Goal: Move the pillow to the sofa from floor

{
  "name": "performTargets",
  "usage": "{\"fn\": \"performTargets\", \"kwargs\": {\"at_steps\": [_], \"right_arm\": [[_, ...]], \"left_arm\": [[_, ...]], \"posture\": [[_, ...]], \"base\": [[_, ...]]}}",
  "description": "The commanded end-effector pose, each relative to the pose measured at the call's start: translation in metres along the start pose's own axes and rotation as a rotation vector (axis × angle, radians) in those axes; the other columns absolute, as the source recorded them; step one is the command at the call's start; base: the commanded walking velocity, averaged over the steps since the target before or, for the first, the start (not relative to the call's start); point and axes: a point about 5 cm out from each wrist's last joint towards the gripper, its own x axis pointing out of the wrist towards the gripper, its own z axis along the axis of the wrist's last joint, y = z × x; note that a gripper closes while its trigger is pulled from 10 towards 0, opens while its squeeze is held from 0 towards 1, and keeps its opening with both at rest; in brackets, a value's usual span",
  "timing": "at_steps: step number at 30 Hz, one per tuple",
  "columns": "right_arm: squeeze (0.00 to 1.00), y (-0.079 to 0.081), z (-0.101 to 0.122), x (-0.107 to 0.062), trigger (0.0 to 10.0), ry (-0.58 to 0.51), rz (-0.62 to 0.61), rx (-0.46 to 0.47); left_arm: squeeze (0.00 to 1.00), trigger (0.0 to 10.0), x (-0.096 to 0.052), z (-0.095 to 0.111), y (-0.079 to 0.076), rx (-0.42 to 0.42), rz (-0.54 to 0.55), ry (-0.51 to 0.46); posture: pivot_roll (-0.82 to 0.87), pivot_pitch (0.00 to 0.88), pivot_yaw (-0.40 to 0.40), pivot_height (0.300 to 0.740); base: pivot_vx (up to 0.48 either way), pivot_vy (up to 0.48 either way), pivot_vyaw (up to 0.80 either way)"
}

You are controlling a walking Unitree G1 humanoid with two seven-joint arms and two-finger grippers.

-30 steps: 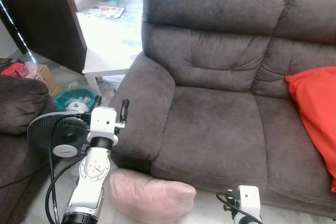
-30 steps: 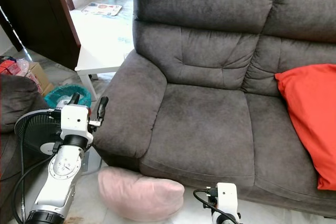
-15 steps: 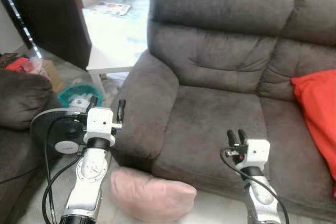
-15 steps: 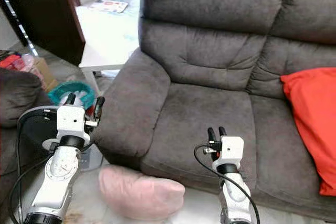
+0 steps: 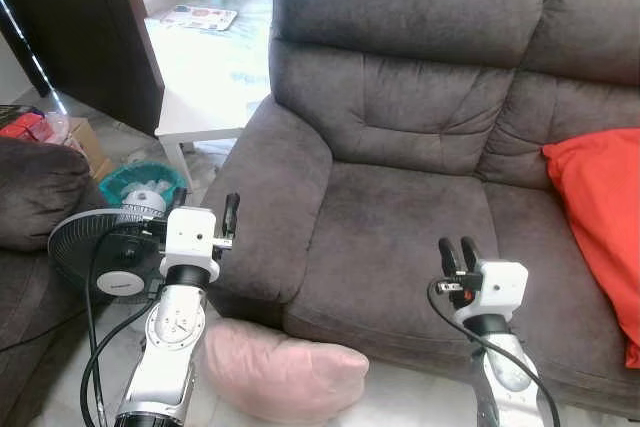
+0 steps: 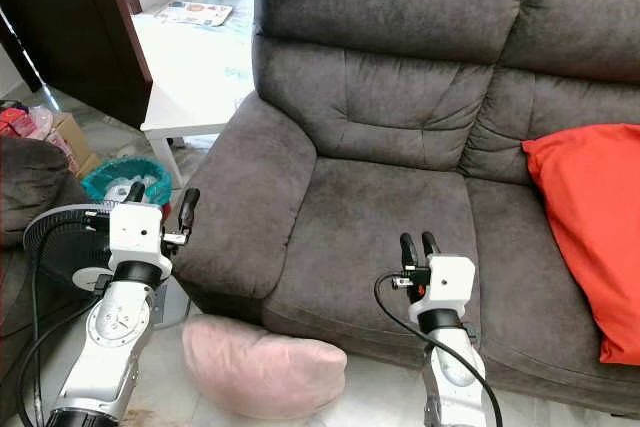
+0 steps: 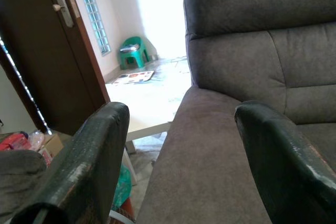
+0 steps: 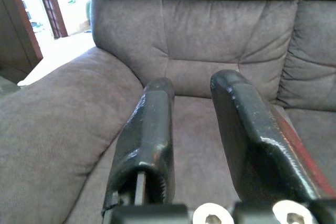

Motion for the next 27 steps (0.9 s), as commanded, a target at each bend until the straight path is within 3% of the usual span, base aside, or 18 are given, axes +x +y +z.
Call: {"fn": "performTargets", "kwargs": {"at_steps": [1,9,16,18,21,25,27], "right_arm": [[0.0,-0.001,0.005,0.004,10.0,-0.014,0.002,0.0],[0.0,-0.001,-0.008,0.015,10.0,0.084,0.009,-0.001],[0.0,-0.003,-0.037,0.014,10.0,0.299,-0.019,-0.001],[0.0,-0.002,-0.055,0.006,10.0,0.435,-0.03,0.013],[0.0,-0.002,-0.059,0.003,10.0,0.466,-0.032,0.012],[0.0,-0.001,-0.088,-0.028,10.0,0.662,-0.06,0.009],[0.0,-0.001,-0.088,-0.028,10.0,0.662,-0.06,0.009]], "left_arm": [[0.0,10.0,-0.001,0.002,0.001,-0.008,0.012,-0.004],[0.0,10.0,0.0,0.001,-0.001,-0.012,0.007,0.006],[0.0,10.0,0.001,0.0,-0.001,-0.012,0.005,0.012],[0.0,10.0,0.001,-0.001,-0.003,-0.015,-0.002,0.016],[0.0,10.0,0.001,-0.001,-0.003,-0.016,-0.004,0.016],[0.0,10.0,0.001,-0.002,-0.004,-0.021,-0.01,0.023],[0.0,10.0,0.001,-0.002,-0.004,-0.021,-0.01,0.023]], "posture": [[0.17,0.043,-0.054,0.74],[0.17,0.041,-0.051,0.74],[0.17,0.04,-0.051,0.74],[0.18,0.037,-0.053,0.74],[0.18,0.037,-0.054,0.74],[0.19,0.039,-0.057,0.74],[0.19,0.039,-0.057,0.74]], "base": [[0.0,0.0,0.0],[0.0,0.0,0.0],[0.0,0.0,0.0],[0.0,0.0,0.0],[0.0,0.0,0.0],[0.0,0.0,0.0],[0.0,0.0,0.0]]}}
